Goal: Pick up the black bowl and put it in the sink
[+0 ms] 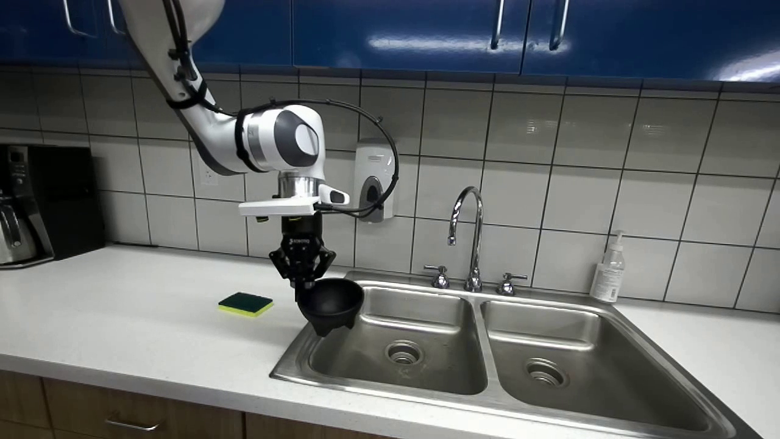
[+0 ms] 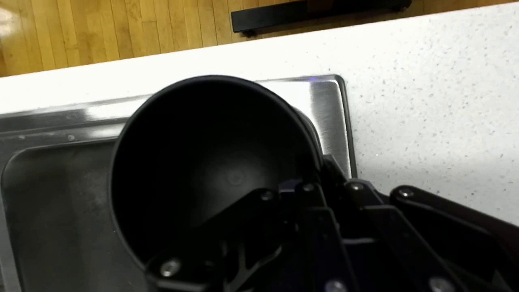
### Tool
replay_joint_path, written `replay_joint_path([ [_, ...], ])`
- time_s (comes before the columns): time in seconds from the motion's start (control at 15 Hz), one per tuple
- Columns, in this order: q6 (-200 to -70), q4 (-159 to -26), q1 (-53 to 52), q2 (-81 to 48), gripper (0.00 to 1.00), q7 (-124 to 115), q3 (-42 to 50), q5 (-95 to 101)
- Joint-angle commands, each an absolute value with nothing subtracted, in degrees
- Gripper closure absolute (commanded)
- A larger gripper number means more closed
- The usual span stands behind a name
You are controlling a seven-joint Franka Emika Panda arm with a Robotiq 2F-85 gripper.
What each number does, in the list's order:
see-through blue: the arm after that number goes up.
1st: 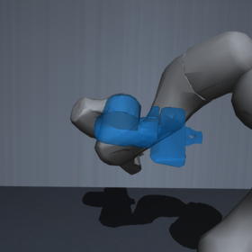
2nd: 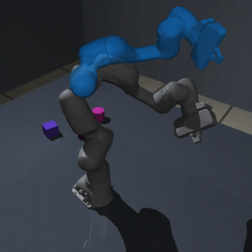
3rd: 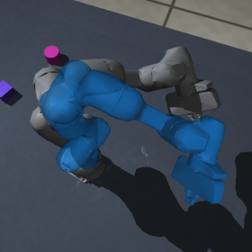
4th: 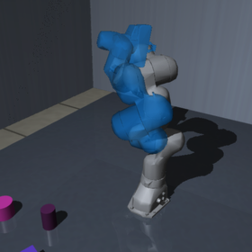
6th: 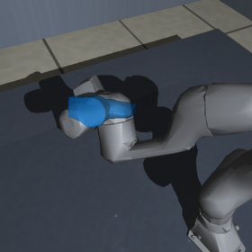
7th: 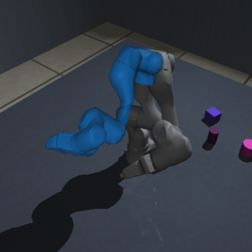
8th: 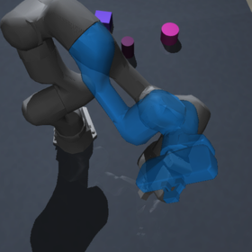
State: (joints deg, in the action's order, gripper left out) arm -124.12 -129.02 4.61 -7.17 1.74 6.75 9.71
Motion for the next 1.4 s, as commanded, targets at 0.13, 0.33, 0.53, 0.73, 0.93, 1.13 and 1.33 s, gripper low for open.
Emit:
replay_joint_path([
  [0.13,-123.12,-120.41,6.25,-14.57,0.98,1.8,6.81,4.93],
  [0.33,-121.86,-115.53,6.54,-18.44,0.98,0.96,7.12,3.22],
  [0.53,-121.17,-111.54,7.32,-21.67,0.98,0.88,7.35,1.41],
  [0.73,-120.62,-108.36,8.12,-24.74,0.98,0.1,7.71,0.93],
  [0.93,-119.81,-105.39,9.09,-27.85,0.98,-0.12,7.79,0.19],
  [1.13,-118.91,-102.47,10.18,-31.05,0.98,-0.08,7.89,-1.07],
  [1.33,-117.91,-99.93,11.31,-34.19,0.98,-0.17,7.93,-2.33],
])
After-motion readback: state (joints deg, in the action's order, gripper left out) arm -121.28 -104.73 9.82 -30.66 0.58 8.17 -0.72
